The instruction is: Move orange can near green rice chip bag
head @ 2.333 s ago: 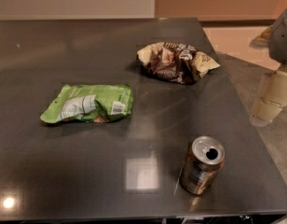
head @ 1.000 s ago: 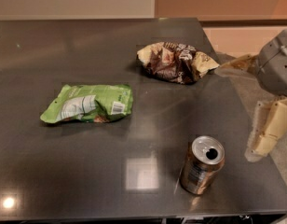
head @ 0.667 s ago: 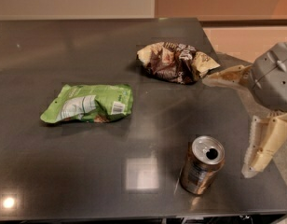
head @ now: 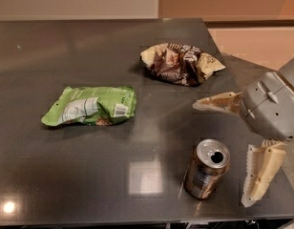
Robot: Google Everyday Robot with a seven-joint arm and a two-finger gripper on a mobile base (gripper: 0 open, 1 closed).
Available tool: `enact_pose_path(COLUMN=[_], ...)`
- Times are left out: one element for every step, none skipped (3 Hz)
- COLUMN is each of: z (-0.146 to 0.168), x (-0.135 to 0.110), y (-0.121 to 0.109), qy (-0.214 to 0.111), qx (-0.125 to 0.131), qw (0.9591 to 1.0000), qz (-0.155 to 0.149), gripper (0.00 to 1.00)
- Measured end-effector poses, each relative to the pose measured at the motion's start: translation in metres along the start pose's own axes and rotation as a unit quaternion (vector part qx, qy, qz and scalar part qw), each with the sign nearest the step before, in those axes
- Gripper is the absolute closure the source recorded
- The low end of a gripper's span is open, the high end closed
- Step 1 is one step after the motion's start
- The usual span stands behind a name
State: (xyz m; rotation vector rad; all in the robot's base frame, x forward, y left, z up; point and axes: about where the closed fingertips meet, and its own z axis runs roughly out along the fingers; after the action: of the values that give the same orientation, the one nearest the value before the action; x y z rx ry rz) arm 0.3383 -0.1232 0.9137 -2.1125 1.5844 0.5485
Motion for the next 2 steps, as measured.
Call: enact_pose_path(z=[0.0112, 0.0186], x=[0.0043, 0.0054], y=[0.0068, 0.0104], qy=[0.0, 0.003], qx=[-0.008, -0.013], qw=[1.0, 0.9999], qz=[-0.003, -0.006], gripper=[0.0, 0.16])
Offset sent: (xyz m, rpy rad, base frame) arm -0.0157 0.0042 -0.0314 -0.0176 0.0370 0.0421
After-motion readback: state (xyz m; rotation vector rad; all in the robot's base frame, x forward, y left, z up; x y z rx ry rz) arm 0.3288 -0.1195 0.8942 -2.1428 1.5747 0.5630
